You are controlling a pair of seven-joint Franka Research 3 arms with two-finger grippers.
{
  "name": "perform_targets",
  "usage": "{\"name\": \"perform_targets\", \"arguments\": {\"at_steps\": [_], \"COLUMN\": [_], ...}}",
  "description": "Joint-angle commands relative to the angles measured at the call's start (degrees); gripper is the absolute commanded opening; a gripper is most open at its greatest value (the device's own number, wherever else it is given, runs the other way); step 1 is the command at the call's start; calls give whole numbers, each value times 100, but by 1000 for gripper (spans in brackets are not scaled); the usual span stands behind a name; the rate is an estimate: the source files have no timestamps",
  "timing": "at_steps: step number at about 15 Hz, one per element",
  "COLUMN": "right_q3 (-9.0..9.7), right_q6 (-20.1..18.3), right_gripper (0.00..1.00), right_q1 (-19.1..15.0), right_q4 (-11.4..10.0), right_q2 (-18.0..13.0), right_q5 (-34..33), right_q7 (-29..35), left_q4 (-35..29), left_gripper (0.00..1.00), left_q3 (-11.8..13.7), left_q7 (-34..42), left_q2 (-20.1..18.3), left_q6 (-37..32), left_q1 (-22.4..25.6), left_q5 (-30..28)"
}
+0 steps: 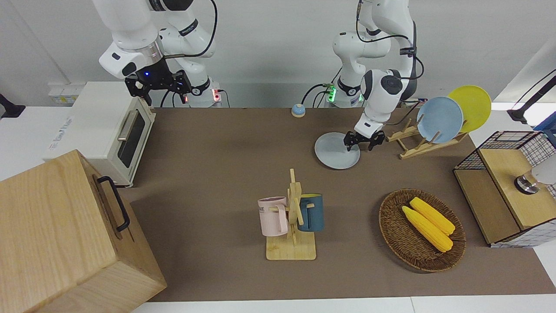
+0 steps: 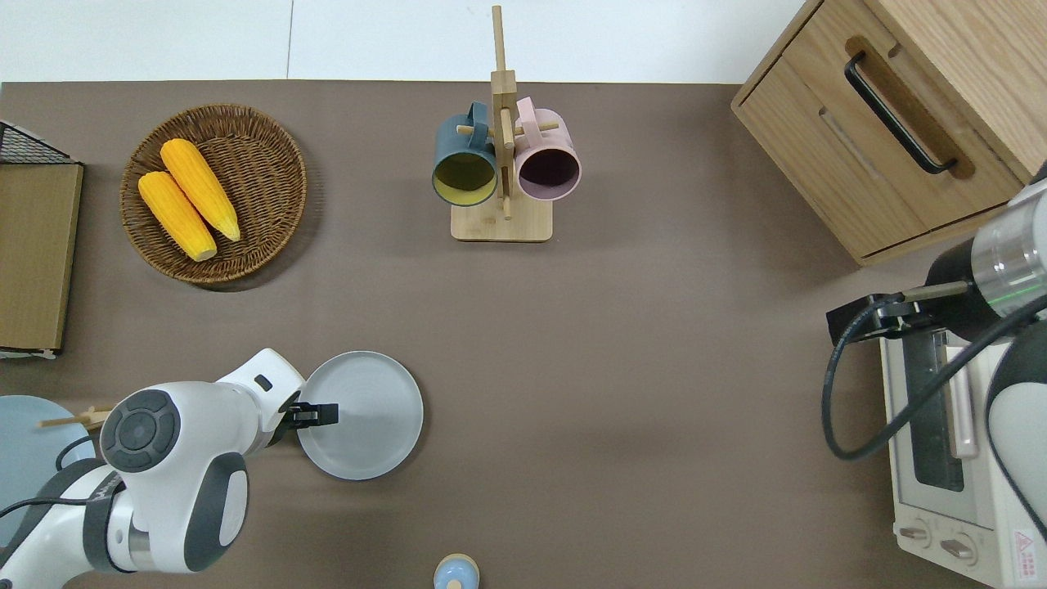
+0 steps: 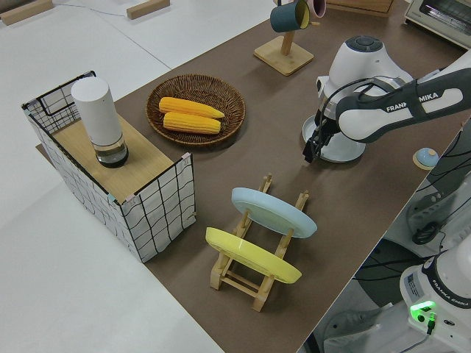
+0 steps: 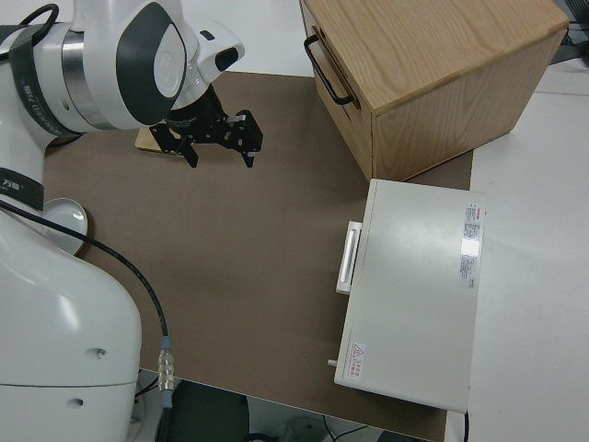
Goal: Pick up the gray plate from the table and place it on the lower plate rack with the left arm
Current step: 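Close the left gripper on the gray plate's rim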
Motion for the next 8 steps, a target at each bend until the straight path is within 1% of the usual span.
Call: {"name": "perform_targets", "arguments": {"at_steps": [1, 2, 5, 7, 8], "right_q3": [121, 121, 121, 121, 113], "right_q6": [-62, -62, -62, -62, -62], "right_gripper": [983, 983, 983, 983, 983], "right_q1": [-132, -132, -132, -132, -132], "right_q4": [41, 33, 41, 41, 41], "right_q2": [-12, -12, -12, -12, -12], "right_q5": [-37, -37, -37, -37, -37], "right_q7": [68, 68, 68, 68, 68], "left_q4": [-6, -6, 3, 21, 21], "left_gripper": [415, 337, 159, 52, 21], "left_q3": [4, -5, -5, -5, -5], "left_q7": [-341, -359, -359, -359, -359], "left_q2": [93, 102, 102, 111, 155], "left_q6": [190, 199, 199, 199, 199], "left_q1": [-82, -91, -91, -91, -83], "left_q5": [33, 33, 33, 33, 33]}}
